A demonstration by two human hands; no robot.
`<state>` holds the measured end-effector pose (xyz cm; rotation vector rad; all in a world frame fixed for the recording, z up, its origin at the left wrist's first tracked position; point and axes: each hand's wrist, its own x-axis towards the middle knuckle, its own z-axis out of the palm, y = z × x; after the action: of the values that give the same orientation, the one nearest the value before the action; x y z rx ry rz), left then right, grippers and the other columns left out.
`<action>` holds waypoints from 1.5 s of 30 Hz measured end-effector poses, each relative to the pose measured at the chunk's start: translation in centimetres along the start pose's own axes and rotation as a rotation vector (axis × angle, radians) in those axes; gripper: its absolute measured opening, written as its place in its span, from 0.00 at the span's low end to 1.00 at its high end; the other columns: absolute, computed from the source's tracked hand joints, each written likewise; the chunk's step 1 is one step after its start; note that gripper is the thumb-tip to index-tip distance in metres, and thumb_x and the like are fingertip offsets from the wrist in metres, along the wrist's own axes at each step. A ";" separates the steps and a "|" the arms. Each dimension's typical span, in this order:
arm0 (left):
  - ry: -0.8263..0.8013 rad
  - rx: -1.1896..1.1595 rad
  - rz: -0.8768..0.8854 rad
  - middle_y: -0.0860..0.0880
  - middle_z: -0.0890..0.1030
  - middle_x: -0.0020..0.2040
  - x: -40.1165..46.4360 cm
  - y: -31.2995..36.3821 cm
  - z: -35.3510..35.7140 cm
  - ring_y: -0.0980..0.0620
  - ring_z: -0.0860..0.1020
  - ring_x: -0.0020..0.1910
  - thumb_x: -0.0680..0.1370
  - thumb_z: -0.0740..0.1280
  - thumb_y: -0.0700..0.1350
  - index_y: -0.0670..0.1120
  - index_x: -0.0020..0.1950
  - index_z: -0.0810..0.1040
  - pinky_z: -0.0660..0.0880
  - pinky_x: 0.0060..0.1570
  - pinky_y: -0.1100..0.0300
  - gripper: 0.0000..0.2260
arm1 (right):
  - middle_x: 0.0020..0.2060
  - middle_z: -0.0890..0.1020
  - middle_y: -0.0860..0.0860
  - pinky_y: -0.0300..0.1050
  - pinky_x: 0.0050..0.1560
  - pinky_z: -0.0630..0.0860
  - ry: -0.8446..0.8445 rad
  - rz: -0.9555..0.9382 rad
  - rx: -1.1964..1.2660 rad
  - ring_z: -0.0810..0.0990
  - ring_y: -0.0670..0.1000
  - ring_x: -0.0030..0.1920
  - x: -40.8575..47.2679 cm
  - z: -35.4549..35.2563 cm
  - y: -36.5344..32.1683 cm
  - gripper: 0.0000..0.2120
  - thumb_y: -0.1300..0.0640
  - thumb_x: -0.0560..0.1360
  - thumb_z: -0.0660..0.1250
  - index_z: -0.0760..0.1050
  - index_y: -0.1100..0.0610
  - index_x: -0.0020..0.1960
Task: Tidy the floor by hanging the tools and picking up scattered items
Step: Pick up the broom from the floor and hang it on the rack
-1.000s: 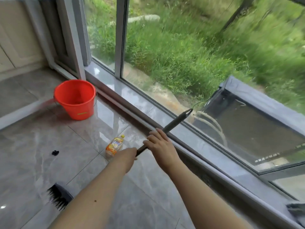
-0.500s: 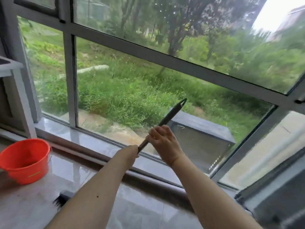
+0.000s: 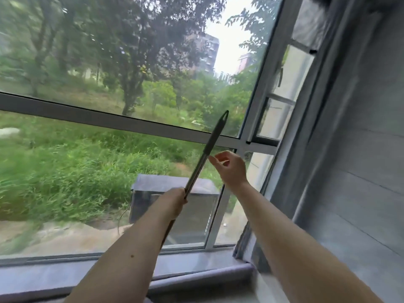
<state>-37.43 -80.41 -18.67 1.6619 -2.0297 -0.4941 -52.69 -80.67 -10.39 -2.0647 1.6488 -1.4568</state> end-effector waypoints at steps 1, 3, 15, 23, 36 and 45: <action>0.000 -0.011 0.029 0.37 0.77 0.62 0.9 1.5 0.2 0.40 0.76 0.61 0.81 0.60 0.41 0.37 0.63 0.73 0.72 0.60 0.53 0.13 | 0.44 0.84 0.57 0.39 0.44 0.74 0.005 0.027 0.045 0.78 0.48 0.42 0.8 -1.0 0.4 0.14 0.52 0.73 0.72 0.81 0.63 0.49; -0.011 -0.023 0.095 0.37 0.78 0.61 2.9 5.0 0.9 0.40 0.77 0.60 0.81 0.60 0.41 0.38 0.63 0.74 0.72 0.59 0.52 0.13 | 0.40 0.83 0.53 0.33 0.39 0.71 0.034 0.071 0.085 0.78 0.48 0.40 2.3 -3.3 1.9 0.13 0.52 0.73 0.72 0.81 0.62 0.48; -0.096 -0.080 0.323 0.36 0.79 0.56 12.5 19.4 7.0 0.39 0.78 0.55 0.80 0.61 0.42 0.36 0.58 0.74 0.73 0.53 0.52 0.11 | 0.44 0.85 0.60 0.49 0.48 0.79 0.209 0.211 0.106 0.81 0.53 0.42 8.4 -14.9 10.4 0.12 0.55 0.74 0.70 0.80 0.63 0.49; -0.148 -0.147 0.495 0.35 0.80 0.53 16.1 26.9 10.1 0.39 0.79 0.52 0.77 0.65 0.42 0.35 0.53 0.75 0.69 0.43 0.58 0.10 | 0.49 0.84 0.63 0.56 0.57 0.78 0.305 0.278 -0.028 0.83 0.62 0.51 10.0 -21.3 14.1 0.15 0.54 0.77 0.67 0.78 0.67 0.53; -0.319 -0.235 0.723 0.40 0.82 0.53 26.6 36.2 16.7 0.43 0.80 0.55 0.74 0.67 0.41 0.39 0.53 0.80 0.76 0.55 0.54 0.09 | 0.48 0.85 0.58 0.48 0.52 0.78 0.510 0.397 -0.366 0.83 0.57 0.51 16.4 -26.4 22.8 0.16 0.49 0.74 0.68 0.80 0.62 0.52; -0.423 -0.207 0.851 0.40 0.82 0.54 33.7 43.7 21.4 0.41 0.80 0.54 0.75 0.69 0.45 0.40 0.52 0.78 0.76 0.55 0.53 0.11 | 0.45 0.86 0.56 0.53 0.53 0.80 0.791 0.550 -0.442 0.83 0.58 0.49 20.2 -29.6 28.6 0.12 0.51 0.73 0.70 0.82 0.59 0.48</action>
<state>-90.24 -104.98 -8.03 0.4864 -2.6153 -0.7310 -94.94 -95.26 -0.26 -0.9812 2.7376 -1.9163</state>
